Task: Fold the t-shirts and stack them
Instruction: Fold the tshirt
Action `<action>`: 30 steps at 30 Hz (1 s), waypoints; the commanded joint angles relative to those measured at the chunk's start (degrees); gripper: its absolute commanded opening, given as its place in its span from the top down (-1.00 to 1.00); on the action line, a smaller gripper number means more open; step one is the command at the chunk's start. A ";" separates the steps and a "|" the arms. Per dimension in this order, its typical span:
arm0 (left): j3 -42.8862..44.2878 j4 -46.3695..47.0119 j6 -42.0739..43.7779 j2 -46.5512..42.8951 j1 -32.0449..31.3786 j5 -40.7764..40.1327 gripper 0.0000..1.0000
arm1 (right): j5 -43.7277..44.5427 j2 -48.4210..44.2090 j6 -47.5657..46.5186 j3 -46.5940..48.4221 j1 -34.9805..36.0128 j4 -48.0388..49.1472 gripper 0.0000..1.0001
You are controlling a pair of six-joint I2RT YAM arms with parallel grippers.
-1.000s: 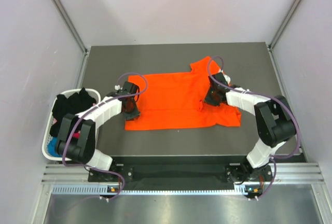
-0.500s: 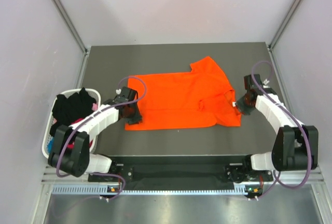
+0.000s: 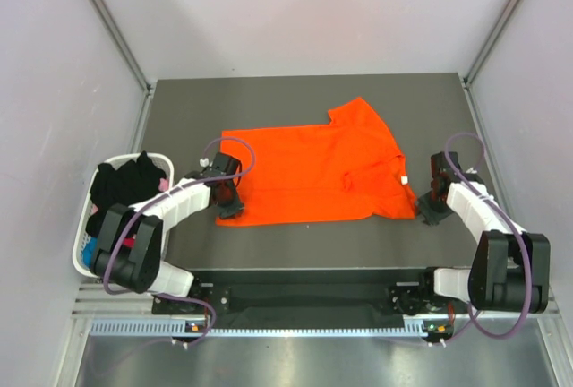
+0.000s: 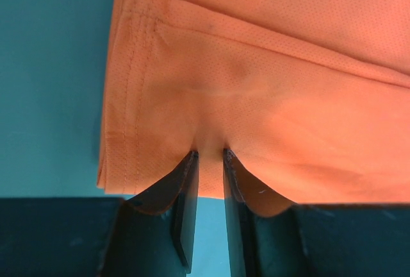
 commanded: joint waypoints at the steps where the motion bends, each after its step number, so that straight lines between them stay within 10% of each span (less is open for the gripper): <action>1: -0.27 2.29 0.35 3.19 0.14 -4.91 0.46 | -0.69 -2.02 1.39 -1.16 -1.13 2.20 0.39; 30: -2.29 4.14 -0.44 3.98 0.14 -5.53 0.47 | -5.26 -2.20 7.98 -6.78 -1.30 10.28 0.39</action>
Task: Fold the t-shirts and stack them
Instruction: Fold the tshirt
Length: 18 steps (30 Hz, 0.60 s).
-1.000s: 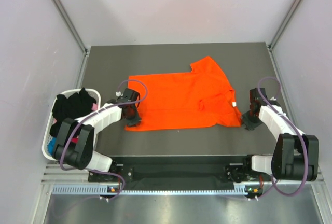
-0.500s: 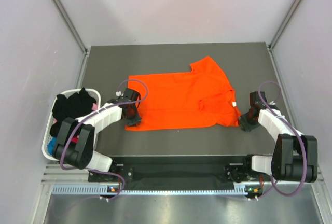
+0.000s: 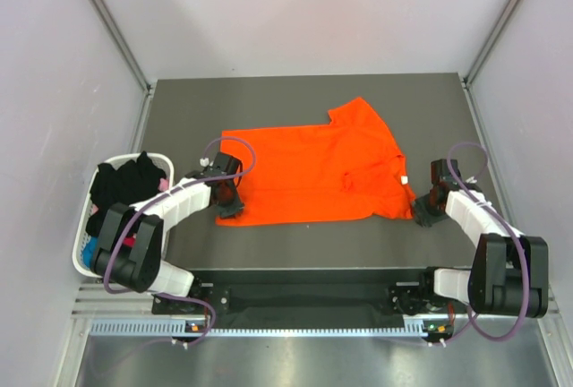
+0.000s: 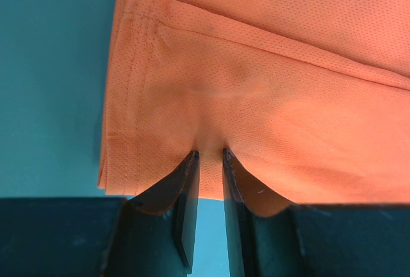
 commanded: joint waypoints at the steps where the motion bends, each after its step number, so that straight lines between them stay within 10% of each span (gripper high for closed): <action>1: -2.82 4.51 -0.51 3.28 0.19 -4.55 0.47 | -1.21 -0.54 0.95 -1.58 -0.56 3.22 0.40; 8: -3.17 4.60 -0.69 3.90 0.28 -4.55 0.47 | -1.32 0.08 1.20 -3.43 -0.56 5.43 0.58; 11: -2.99 4.34 -0.60 4.16 0.28 -5.07 0.48 | 0.35 -0.27 1.21 -3.00 -0.65 4.73 0.98; 18: -1.06 0.82 -0.51 5.83 0.28 -9.11 0.49 | 7.21 -0.97 -2.66 1.30 -1.26 -0.01 1.00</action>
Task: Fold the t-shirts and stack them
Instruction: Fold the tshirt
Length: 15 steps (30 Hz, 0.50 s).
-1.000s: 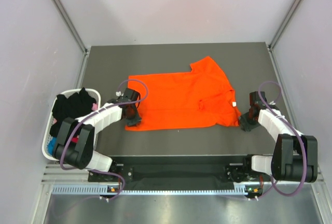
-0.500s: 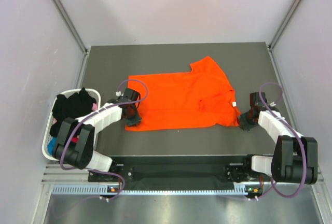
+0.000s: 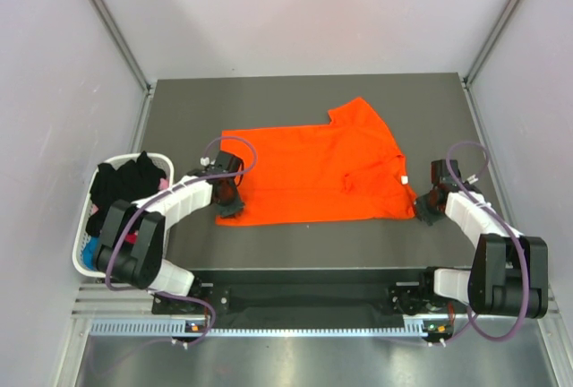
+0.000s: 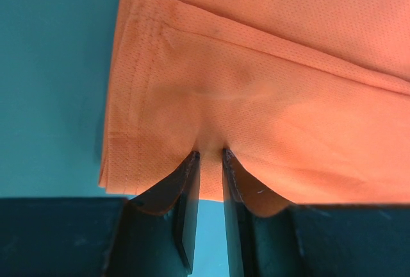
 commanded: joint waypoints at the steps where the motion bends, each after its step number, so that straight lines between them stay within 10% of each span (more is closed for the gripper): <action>1: -2.04 1.46 0.06 4.56 0.49 -8.92 0.49 | 6.54 -0.56 -3.23 2.86 -1.22 -4.28 1.00; 15: -0.11 -2.76 -0.38 -2.02 0.41 -4.98 0.42 | 6.27 -0.29 -10.53 4.62 -1.48 -4.71 0.79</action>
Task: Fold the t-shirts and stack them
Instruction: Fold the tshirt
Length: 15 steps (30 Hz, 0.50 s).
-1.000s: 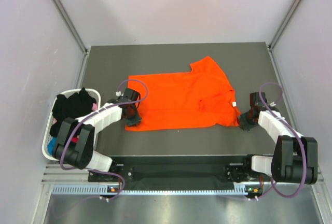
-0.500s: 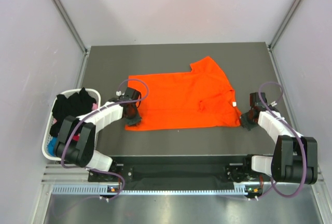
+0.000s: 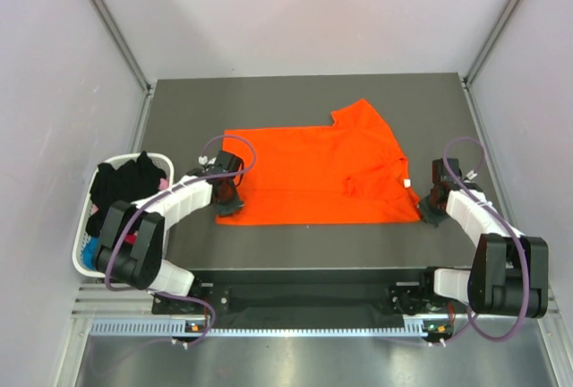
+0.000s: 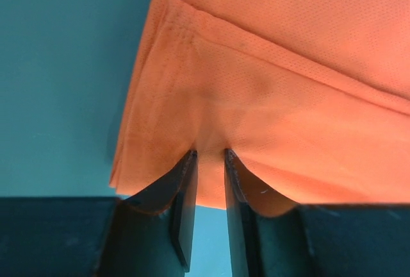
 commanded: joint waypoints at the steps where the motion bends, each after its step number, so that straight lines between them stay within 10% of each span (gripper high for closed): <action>1: 0.56 -3.09 0.73 -2.46 0.69 -1.28 0.39 | 3.02 -0.84 -3.21 4.14 -1.07 -2.60 0.73; 15: 4.80 2.16 5.21 -13.37 0.69 25.41 0.16 | -11.11 -7.00 -13.75 9.95 3.14 1.16 0.50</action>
